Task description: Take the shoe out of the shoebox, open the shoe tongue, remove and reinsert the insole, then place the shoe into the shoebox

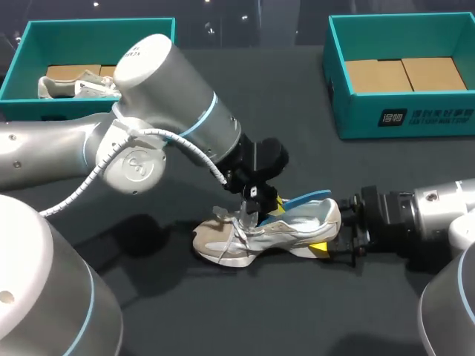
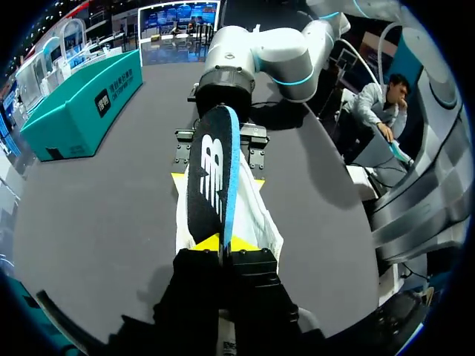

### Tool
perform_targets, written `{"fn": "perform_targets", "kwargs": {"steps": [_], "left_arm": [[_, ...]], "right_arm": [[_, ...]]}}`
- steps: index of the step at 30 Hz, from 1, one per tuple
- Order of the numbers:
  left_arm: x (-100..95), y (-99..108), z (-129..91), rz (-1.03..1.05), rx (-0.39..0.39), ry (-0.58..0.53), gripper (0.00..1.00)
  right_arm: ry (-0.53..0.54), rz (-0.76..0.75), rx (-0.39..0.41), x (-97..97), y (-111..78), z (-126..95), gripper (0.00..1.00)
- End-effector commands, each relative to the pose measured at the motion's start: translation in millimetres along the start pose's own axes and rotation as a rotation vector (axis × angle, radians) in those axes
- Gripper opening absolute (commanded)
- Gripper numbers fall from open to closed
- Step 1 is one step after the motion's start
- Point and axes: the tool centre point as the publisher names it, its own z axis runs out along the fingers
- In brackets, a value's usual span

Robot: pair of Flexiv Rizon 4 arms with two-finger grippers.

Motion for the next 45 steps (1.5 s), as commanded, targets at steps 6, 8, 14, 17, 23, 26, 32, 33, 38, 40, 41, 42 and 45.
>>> {"fn": "perform_targets", "kwargs": {"steps": [6, 8, 14, 17, 23, 26, 32, 33, 38, 40, 41, 42, 45], "left_arm": [[-5.1, -22.6, 11.6, 0.004, -0.014, -0.041, 0.00], [-5.2, -25.4, 10.5, 0.007, -0.014, -0.048, 0.00], [-2.9, -30.5, 11.5, 0.030, -0.024, -0.091, 0.29], [-1.6, -32.8, 13.3, 0.042, -0.027, -0.134, 0.41], [-1.6, -39.4, 13.4, 0.054, 0.006, -0.202, 0.48], [-2.3, -42.0, 14.1, 0.062, 0.022, -0.228, 0.56], [-1.7, -45.2, 18.1, 0.088, 0.032, -0.279, 0.54], [-0.7, -45.2, 19.0, 0.094, 0.034, -0.290, 0.55], [-1.2, -46.4, 25.0, 0.101, 0.042, -0.320, 0.53], [-2.6, -46.6, 27.2, 0.102, 0.049, -0.331, 0.52], [-3.0, -46.6, 28.1, 0.102, 0.049, -0.332, 0.50], [-3.5, -46.5, 29.3, 0.103, 0.050, -0.334, 0.49], [-5.1, -46.4, 31.3, 0.103, 0.057, -0.347, 0.48]], "right_arm": [[-0.001, 0.000, 0.004, 0.7, 0.3, -0.1, 0.00], [-0.001, 0.000, 0.004, 0.7, 0.3, -0.1, 0.00], [-0.001, 0.000, 0.004, 0.7, 0.3, -0.1, 0.00], [-0.001, 0.000, 0.004, 0.7, 0.3, -0.1, 0.00], [-0.001, 0.000, 0.004, 0.7, 0.3, -0.1, 0.00], [-0.001, 0.000, 0.004, 0.7, 0.3, -0.1, 0.00], [-0.001, 0.000, 0.004, 0.7, 0.3, -0.1, 0.00], [-0.001, 0.000, 0.004, 0.7, 0.3, -0.1, 0.00], [-0.001, 0.000, 0.004, 0.7, 0.3, -0.1, 0.00], [-0.001, 0.000, 0.004, 0.7, 0.3, -0.1, 0.00], [-0.001, 0.000, 0.004, 0.7, 0.3, -0.1, 0.00], [-0.001, 0.000, 0.004, 0.7, 0.3, -0.1, 0.00], [-0.001, 0.000, 0.004, 0.7, 0.3, -0.1, 0.00]]}}
